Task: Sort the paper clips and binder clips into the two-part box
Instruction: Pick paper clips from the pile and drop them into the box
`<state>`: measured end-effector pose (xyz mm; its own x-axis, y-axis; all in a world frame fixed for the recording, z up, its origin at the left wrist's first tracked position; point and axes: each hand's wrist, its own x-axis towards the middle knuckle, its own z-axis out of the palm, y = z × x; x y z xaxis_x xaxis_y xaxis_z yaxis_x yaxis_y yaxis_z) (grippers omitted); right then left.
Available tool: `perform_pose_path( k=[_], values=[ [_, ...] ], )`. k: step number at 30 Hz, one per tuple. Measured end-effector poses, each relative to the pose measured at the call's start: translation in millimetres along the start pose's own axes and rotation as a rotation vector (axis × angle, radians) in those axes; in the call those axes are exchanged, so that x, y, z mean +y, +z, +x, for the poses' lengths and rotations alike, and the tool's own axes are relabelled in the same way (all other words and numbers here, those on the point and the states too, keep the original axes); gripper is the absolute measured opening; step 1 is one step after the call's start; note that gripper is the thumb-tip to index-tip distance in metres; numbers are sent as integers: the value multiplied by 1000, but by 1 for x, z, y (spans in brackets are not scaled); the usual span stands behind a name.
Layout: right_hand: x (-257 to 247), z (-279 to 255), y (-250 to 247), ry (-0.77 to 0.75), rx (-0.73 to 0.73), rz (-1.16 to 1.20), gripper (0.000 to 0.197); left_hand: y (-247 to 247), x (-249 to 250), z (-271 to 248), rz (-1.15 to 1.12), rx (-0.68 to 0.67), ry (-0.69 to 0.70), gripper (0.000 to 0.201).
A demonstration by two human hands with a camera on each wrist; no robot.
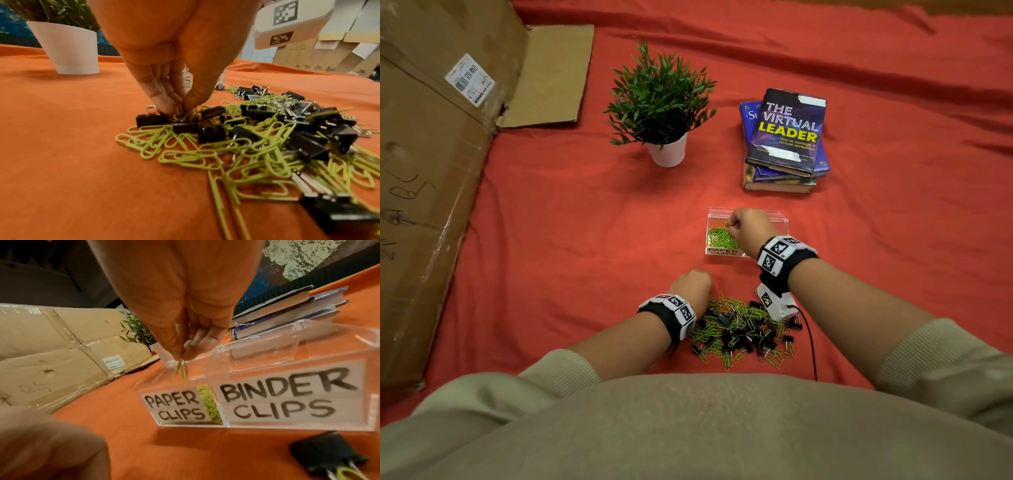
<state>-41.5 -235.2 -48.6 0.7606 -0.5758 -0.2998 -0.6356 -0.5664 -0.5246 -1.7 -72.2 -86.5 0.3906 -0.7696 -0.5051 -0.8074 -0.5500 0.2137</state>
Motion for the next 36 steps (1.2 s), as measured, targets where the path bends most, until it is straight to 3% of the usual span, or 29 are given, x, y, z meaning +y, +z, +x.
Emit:
perform_pose_path(
  k=[6,10,12,17,22,27,32,36],
  values=[
    [9,-34,3,-75,28,6,18,2,-3,6,-10,-11,35,26],
    [23,-75,27,-43,-291,-168,19,-4,-6,10,-113,-3,39,24],
    [30,-88,40,-8,-359,-299,21,-11,-4,12,-208,11,47,18],
    [33,-100,56,-10,-297,-414,25,-51,16,23,-407,157,149,11],
    [36,-92,59,71,-337,-328,20,-82,29,49,-366,210,162,16],
    [39,-87,49,118,-345,-226,20,-73,23,56,-249,177,196,24],
    [50,-89,45,126,-282,-81,10,-54,5,28,-305,315,272,19],
    [38,-95,48,-138,-155,-163,20,-28,-21,-4,-268,81,181,9]
  ],
)
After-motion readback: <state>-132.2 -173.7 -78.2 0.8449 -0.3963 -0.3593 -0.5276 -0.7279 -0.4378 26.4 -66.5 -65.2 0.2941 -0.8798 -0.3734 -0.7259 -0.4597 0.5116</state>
